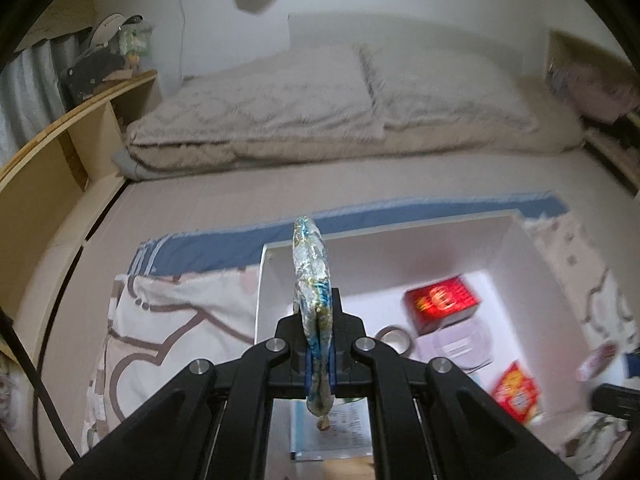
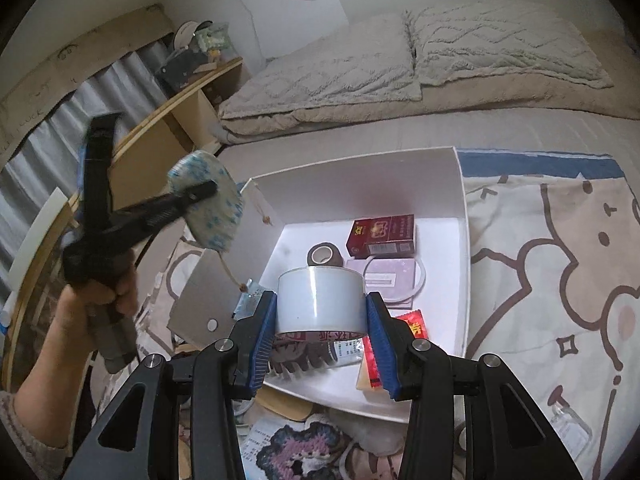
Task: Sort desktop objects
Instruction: 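Lower the floral pouch into the white box and open the left gripper while the right lowers the tape roll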
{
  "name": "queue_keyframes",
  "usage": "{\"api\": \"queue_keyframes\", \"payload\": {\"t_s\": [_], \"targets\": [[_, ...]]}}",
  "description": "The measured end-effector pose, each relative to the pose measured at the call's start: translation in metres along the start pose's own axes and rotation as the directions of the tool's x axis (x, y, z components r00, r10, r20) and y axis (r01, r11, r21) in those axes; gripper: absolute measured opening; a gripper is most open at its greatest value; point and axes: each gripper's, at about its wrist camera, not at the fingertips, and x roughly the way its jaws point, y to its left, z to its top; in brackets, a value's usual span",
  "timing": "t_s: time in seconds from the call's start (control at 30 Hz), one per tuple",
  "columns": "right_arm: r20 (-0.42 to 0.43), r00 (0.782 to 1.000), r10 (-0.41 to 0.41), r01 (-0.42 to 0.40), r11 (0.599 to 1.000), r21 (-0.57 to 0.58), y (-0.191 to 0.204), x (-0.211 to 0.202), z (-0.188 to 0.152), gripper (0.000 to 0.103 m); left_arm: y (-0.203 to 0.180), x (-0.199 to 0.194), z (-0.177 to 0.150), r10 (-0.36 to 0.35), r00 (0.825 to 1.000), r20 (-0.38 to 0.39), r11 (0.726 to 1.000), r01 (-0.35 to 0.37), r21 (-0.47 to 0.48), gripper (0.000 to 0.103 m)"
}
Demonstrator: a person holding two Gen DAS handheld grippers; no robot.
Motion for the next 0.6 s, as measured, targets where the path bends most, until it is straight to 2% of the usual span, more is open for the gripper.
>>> {"api": "queue_keyframes", "payload": {"t_s": [0.13,0.2,0.23,0.27,0.33,0.47,0.6], "targets": [[-0.010,1.000,0.004,-0.004,1.000,-0.008,0.002,0.006,-0.001,0.045,-0.005,0.027,-0.007,0.029,0.997,-0.066,0.999,-0.028,0.020,0.006],[-0.014,1.000,0.002,-0.002,1.000,-0.012,0.003,0.008,-0.001,0.045,-0.006,0.037,-0.009,0.028,0.994,-0.103,1.000,-0.028,-0.001,0.008],[-0.015,1.000,-0.002,0.002,1.000,-0.014,0.003,0.008,-0.001,0.045,-0.006,0.039,-0.009,0.021,0.993,-0.113,1.000,-0.022,-0.014,0.020],[-0.016,1.000,-0.006,0.005,1.000,-0.017,0.003,0.009,0.000,0.045,-0.006,0.041,-0.010,0.011,0.993,-0.117,0.999,-0.015,-0.029,0.047],[-0.019,1.000,-0.017,0.016,1.000,-0.021,0.003,0.010,0.001,0.045,-0.006,0.036,-0.011,-0.008,0.996,-0.088,0.999,0.004,-0.048,0.072],[-0.032,0.999,-0.043,0.042,0.999,-0.024,0.002,0.016,0.005,0.045,-0.006,0.022,-0.009,-0.046,0.998,-0.047,0.998,0.044,-0.035,0.071],[-0.071,0.994,-0.078,0.075,0.997,-0.036,0.002,0.028,0.012,0.045,0.003,0.012,-0.010,-0.084,0.996,-0.029,0.995,0.082,-0.061,0.071]]}}
